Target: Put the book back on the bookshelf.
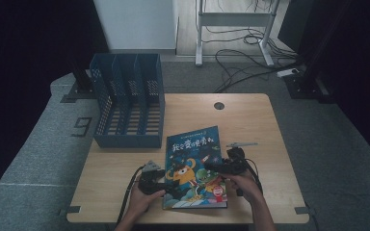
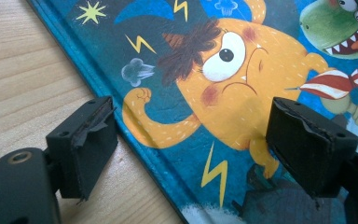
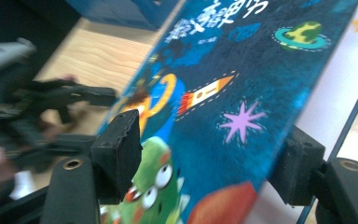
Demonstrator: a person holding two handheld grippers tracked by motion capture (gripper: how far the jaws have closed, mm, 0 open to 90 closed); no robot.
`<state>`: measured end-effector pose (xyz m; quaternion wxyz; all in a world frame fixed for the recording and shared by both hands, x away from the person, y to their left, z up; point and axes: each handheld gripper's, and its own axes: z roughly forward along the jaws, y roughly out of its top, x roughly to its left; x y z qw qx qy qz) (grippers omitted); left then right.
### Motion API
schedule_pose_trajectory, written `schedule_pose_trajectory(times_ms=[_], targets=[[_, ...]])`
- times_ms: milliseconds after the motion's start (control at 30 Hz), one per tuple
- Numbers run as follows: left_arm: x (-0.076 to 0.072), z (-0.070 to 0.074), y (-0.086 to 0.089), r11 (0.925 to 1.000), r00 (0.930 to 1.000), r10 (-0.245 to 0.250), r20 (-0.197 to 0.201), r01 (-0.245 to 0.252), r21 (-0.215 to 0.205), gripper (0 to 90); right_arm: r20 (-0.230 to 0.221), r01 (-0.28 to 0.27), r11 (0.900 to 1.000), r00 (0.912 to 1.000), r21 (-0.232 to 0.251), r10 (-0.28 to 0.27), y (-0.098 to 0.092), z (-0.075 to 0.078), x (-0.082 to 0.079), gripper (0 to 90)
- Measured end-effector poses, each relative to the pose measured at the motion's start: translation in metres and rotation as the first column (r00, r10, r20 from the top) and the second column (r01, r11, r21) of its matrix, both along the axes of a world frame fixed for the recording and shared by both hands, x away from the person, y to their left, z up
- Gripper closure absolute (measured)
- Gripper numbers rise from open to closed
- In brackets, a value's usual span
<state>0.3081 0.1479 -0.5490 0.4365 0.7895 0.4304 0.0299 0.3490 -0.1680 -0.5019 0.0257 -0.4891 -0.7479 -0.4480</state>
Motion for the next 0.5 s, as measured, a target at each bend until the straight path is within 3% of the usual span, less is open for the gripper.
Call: schedule_pose_trajectory(times_ms=[33, 67, 100, 300, 500], targets=[[0.000, 0.000, 0.000, 1.0000, 1.0000, -0.003, 0.001, 0.003, 0.002, 16.5, 0.033, 0.017, 0.999, 0.9993, -0.042, -0.016, 0.004, 0.000, 0.001, 33.4], [0.000, 0.000, 0.000, 1.0000, 1.0000, -0.003, 0.001, 0.003, 0.002, 16.8, 0.033, 0.017, 0.999, 0.9993, -0.042, -0.016, 0.004, 0.000, 0.001, 33.4], [0.000, 0.000, 0.000, 1.0000, 1.0000, -0.004, 0.003, 0.004, 0.004, 16.9, 0.062, 0.039, 0.997, 0.9975, -0.073, -0.034, 0.005, -0.001, 0.003, 34.4], [-0.001, 0.000, 0.000, 0.9999, 0.9999, -0.005, 0.011, 0.005, 0.016, 17.2, 0.092, 0.074, 0.994, 0.9935, -0.075, -0.067, -0.001, -0.008, 0.014, 38.3], [-0.002, 0.000, -0.002, 0.9994, 0.9998, -0.008, 0.020, 0.007, 0.032, 17.4, 0.087, 0.084, 0.995, 0.9930, -0.048, -0.080, -0.003, -0.018, 0.027, 41.0]])
